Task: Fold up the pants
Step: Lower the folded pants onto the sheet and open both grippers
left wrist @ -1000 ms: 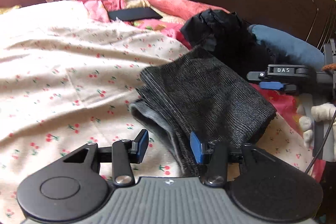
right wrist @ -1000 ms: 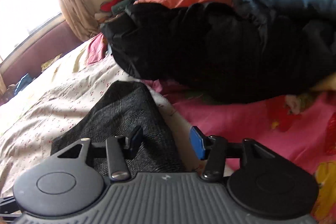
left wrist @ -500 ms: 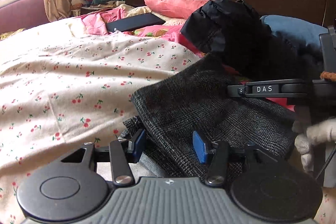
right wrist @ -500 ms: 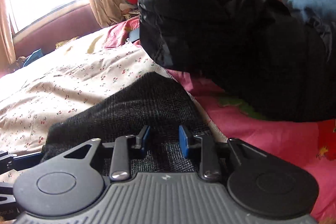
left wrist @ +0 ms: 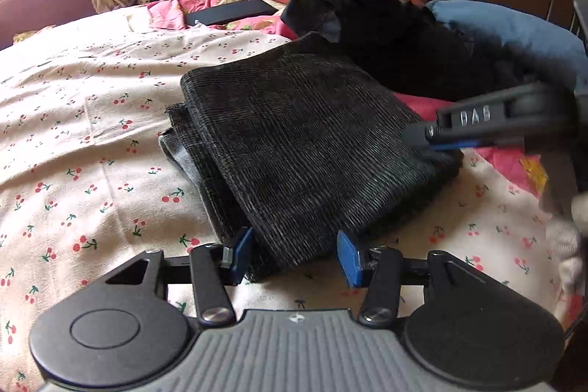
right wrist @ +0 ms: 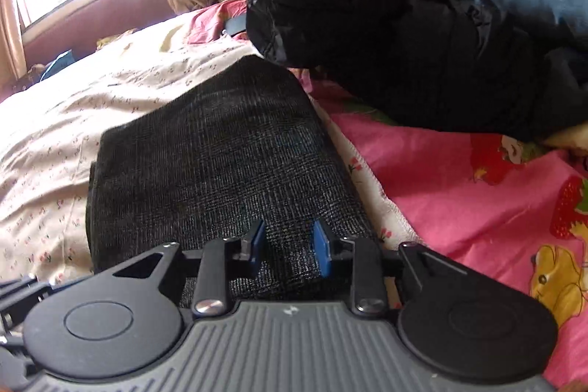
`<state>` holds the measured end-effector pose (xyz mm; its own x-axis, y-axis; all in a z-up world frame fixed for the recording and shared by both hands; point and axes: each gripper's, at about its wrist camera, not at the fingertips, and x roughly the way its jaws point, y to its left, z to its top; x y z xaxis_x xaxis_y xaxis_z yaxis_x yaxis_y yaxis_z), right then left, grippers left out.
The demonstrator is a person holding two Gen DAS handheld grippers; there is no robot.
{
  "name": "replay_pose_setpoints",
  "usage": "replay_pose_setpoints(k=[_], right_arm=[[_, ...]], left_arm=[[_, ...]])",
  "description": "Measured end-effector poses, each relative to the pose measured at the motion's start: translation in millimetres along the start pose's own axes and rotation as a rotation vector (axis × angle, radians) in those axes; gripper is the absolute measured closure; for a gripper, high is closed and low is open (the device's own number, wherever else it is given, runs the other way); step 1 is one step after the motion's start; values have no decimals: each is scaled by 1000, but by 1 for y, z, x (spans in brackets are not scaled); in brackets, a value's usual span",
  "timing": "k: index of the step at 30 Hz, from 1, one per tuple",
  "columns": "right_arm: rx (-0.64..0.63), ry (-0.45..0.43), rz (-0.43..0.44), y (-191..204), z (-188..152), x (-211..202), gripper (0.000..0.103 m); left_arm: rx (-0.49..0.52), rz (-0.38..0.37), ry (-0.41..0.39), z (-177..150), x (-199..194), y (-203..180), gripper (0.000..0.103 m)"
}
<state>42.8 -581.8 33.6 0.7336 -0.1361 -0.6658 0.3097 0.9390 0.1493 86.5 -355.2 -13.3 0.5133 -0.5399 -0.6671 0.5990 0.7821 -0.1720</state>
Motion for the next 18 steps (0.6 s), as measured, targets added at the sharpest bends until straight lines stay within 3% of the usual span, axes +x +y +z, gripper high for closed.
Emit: replay_pose_setpoints(k=[3,7,11,18], right_arm=[[-37,-55,29,8,3,-18,71],[-48,69,-28,7,-7,3,68],[-23,-14,65,6,-18,-30,68],[-61,-2,122,6,-46,-75,67]], left_arm=[[-52,-8,-2,3,-10,3,42],[-59,13,119,1,6,-1,42],[-13,54,93,-7,-7,-10,41],[0,70,98,-16,-26,-37,34]])
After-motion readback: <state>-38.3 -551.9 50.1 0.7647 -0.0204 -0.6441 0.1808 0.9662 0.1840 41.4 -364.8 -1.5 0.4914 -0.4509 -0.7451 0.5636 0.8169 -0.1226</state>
